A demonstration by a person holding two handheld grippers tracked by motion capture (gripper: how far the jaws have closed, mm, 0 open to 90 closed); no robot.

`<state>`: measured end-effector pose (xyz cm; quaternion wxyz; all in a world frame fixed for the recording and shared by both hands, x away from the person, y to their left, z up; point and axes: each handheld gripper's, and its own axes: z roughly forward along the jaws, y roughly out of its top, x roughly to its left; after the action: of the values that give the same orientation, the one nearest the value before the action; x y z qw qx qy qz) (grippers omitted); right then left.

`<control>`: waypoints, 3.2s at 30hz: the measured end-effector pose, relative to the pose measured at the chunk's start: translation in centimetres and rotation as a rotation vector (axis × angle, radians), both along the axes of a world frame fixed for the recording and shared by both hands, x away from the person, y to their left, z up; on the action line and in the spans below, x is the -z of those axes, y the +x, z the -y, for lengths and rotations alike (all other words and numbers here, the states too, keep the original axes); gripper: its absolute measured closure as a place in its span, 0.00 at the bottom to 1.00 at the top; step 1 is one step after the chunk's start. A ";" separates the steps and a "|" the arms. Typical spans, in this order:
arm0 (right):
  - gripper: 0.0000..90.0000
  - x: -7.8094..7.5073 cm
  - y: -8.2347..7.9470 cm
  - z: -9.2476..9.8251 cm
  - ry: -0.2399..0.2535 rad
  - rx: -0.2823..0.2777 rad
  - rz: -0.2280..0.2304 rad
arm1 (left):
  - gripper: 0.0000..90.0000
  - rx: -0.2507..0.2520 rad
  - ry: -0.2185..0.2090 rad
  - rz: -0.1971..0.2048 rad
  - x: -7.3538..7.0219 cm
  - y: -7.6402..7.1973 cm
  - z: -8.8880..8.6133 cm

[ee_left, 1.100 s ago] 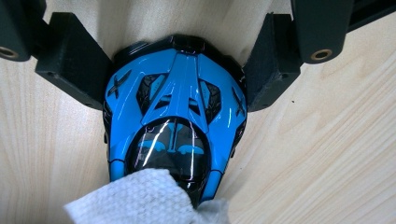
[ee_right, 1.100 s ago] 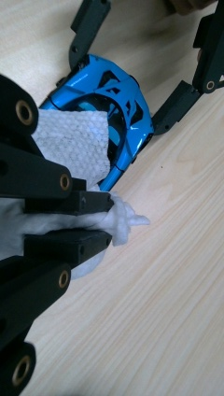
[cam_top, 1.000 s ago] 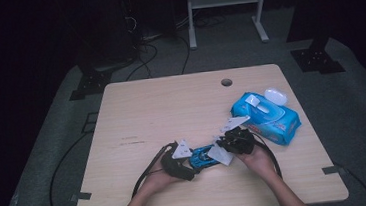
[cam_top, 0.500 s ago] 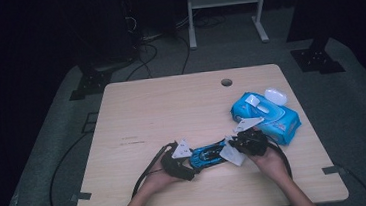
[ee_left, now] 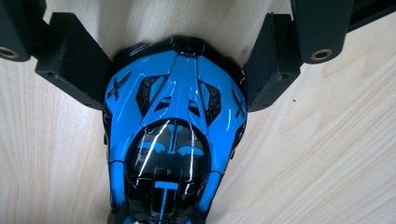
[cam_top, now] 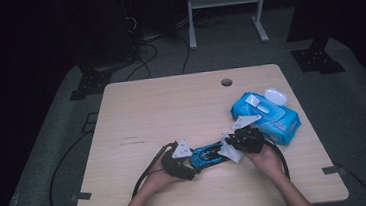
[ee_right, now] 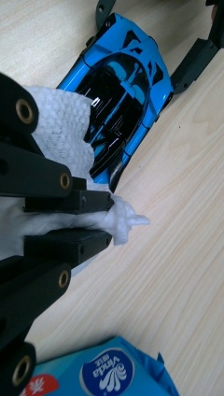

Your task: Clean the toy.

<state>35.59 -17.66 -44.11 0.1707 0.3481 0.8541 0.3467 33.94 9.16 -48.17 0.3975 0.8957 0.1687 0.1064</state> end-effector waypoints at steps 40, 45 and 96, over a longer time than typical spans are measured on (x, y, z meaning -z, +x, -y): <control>0.90 -0.4 -3.5 2.7 0.024 -0.052 -0.041 | 0.28 -0.002 0.005 0.003 0.0 0.0 0.0; 0.90 -0.4 -4.0 0.4 0.048 -0.124 -0.031 | 0.28 -0.004 0.005 0.003 0.0 0.0 0.0; 0.89 0.5 0.7 -1.9 0.045 -0.064 -0.039 | 0.28 -0.003 0.004 0.008 0.0 -0.1 -0.1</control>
<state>36.33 -15.76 -44.65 0.1351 0.3309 0.8600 0.3641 33.85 9.30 -48.13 0.3961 0.8958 0.1682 0.1109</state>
